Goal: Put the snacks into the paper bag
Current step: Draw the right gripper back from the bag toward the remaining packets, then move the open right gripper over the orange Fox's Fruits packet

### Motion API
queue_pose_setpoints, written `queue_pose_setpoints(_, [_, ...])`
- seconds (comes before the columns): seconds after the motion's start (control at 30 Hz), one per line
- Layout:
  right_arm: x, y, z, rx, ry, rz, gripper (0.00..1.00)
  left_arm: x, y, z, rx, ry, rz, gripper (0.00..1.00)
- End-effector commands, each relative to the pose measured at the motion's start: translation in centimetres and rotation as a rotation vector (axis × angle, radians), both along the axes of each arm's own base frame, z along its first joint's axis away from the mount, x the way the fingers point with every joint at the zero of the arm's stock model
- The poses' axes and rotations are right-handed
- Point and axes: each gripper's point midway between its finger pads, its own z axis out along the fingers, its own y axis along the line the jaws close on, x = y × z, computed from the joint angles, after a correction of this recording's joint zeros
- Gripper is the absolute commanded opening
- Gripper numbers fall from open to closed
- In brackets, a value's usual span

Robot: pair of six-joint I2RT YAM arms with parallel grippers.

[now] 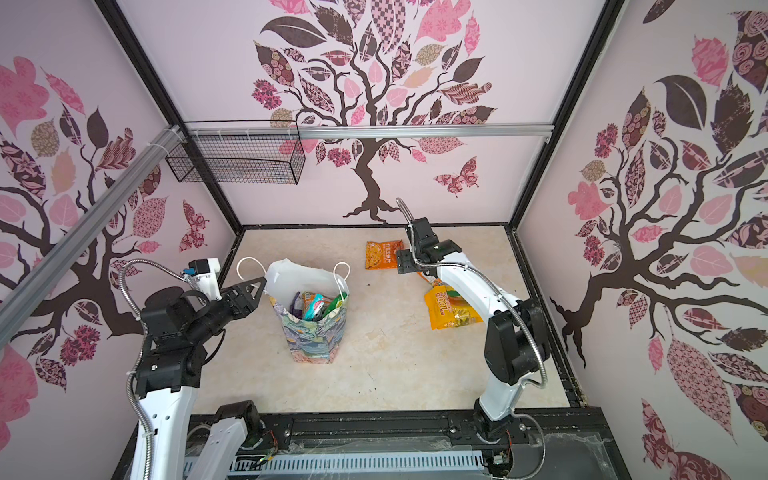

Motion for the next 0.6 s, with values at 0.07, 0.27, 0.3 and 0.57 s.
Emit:
queue_pose_setpoints(0.07, [3.6,-2.3,-2.4,-0.023,0.011,-0.056,0.87,0.2,-0.1,-0.5,-0.008,0.001,-0.013,0.55])
queue_pose_setpoints(0.27, [6.5,-4.9,-6.1,-0.046,0.069,-0.11,0.89,0.3,-0.1,-0.6,-0.01,0.008,-0.015,0.56])
queue_pose_setpoints(0.3, [6.7,-5.1,-6.6,-0.059,0.078,-0.112,0.89,0.3,-0.1,-0.7,-0.012,0.013,-0.015,0.56])
queue_pose_setpoints(0.57, [9.7,-6.9,-9.2,0.014,0.119,-0.164,0.91,0.7,-0.3,-1.0,-0.023,0.028,-0.026,0.56])
